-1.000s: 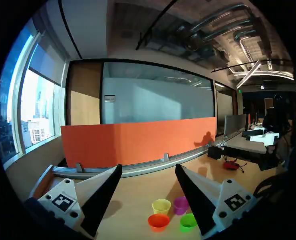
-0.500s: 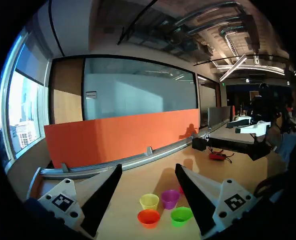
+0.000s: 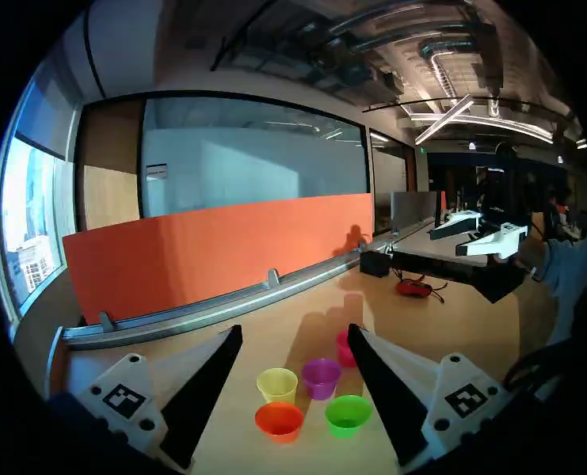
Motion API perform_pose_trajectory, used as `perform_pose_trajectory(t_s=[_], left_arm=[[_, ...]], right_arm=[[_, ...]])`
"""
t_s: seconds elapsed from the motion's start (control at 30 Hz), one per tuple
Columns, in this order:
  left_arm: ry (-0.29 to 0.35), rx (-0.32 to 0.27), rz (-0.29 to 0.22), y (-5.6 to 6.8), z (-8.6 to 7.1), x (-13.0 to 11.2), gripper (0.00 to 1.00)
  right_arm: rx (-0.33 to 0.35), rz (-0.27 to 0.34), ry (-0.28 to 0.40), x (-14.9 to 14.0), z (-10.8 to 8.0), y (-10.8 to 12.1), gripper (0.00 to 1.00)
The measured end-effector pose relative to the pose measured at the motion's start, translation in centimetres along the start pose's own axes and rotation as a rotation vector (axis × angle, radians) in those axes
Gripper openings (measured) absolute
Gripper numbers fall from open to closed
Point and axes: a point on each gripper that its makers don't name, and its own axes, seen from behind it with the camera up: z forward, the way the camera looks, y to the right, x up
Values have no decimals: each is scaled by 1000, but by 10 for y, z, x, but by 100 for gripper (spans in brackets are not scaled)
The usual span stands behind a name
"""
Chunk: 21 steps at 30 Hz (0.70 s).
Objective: Pour water
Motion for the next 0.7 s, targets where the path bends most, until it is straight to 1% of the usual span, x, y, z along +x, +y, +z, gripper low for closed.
perform_pose_trajectory(t_s=[0.1,0.3,0.53,0.7], left_arm=[[-14,-23,8,5,4,-6,99],[-52,-70,22,17,11,-24,99],[-111,-90,46,23,22,-52,99],[-151,-106,58,29,29,-73,99]], right_arm=[[34,-20,-20,-6,3,-8,99],[92,-24,-51,-19,7,-21,99],[147,-30,-80,-40,9,-32,99],[176,-35,-114,-59,11,-39,99]])
